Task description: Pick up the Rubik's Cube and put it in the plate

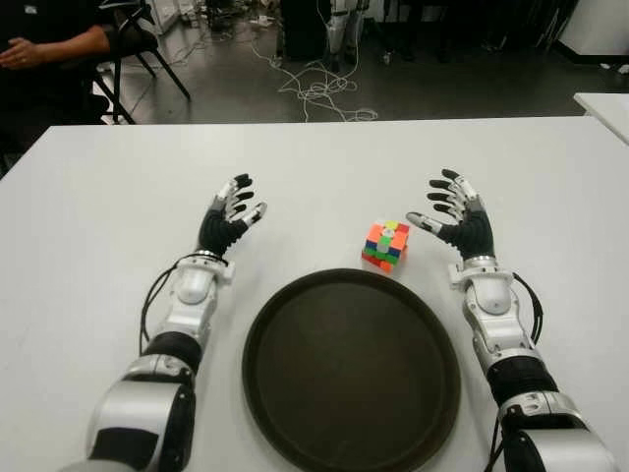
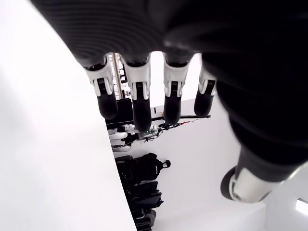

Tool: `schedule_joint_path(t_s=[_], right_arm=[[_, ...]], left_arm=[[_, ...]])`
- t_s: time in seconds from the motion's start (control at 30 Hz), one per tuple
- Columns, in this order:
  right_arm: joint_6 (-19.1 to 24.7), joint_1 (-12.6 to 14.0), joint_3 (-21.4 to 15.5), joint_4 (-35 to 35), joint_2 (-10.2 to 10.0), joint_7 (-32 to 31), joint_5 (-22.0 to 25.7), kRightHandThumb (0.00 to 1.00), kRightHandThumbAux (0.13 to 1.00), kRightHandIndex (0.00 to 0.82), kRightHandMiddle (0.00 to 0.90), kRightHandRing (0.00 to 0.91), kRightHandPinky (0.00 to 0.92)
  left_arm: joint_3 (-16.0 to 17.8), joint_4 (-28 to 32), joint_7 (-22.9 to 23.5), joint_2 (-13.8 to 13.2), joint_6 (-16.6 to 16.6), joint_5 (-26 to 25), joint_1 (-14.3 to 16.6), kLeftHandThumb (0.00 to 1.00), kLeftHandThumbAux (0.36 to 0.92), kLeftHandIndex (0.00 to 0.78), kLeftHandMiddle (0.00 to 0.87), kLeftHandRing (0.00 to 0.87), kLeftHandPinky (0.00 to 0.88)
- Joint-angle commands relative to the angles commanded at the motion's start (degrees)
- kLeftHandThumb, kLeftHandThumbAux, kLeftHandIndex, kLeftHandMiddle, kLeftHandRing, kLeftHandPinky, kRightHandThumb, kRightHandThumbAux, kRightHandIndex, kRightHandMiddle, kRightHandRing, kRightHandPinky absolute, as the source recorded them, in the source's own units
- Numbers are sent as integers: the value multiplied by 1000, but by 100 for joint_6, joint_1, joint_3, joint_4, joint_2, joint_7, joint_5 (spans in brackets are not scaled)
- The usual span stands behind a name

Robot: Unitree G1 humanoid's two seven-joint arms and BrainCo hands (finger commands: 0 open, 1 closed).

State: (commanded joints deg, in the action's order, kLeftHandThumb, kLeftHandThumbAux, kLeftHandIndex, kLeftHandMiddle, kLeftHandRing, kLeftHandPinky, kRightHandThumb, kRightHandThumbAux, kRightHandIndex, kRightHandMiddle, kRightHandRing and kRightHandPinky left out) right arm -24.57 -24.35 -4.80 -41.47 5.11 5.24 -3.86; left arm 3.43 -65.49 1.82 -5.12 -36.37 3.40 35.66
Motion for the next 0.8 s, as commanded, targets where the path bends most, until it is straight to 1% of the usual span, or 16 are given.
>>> schedule_joint_path(t_s=[0.07,0.13,0.2,0.3,0.4,0.47,0.5,0.6,0.7,0.8], right_arm=[[4,1,4,2,3,9,-11,28,802,171,261,267,262],[19,1,15,11,9,23,-33,24,798,172,260,260,239],[30,4,28,21,18,23,-49,20,798,170,259,255,233],[38,2,38,24,30,12,-58,16,807,168,257,252,238],[41,-14,34,-3,34,1,-47,23,817,169,258,256,256],[37,-16,27,-10,28,-10,-27,28,818,171,261,263,269],[37,-15,23,-10,25,-15,-18,30,816,171,261,266,272],[42,-8,21,4,17,-16,-11,24,811,170,258,260,242],[52,2,27,25,13,-5,-21,20,815,169,257,253,219],[57,13,34,52,8,21,-40,16,817,165,256,251,234]], left_arm=[[2,0,2,0,-1,-1,0,0,654,129,139,128,124],[6,-1,9,-1,1,-7,3,0,676,128,141,128,125],[9,-2,17,-2,-1,-12,6,0,684,129,145,130,127],[8,-1,20,-3,-5,-12,6,0,679,128,149,132,126],[-3,0,-2,-7,1,7,9,0,658,129,147,130,121],[-4,3,-7,-5,19,7,10,0,659,131,145,128,116],[-2,5,-6,-3,27,4,11,0,668,131,146,128,117],[11,7,27,0,58,-22,14,0,666,126,146,128,124],[18,3,43,6,51,-37,14,0,647,119,140,125,123],[30,10,52,14,38,-52,9,0,650,117,138,125,120]])
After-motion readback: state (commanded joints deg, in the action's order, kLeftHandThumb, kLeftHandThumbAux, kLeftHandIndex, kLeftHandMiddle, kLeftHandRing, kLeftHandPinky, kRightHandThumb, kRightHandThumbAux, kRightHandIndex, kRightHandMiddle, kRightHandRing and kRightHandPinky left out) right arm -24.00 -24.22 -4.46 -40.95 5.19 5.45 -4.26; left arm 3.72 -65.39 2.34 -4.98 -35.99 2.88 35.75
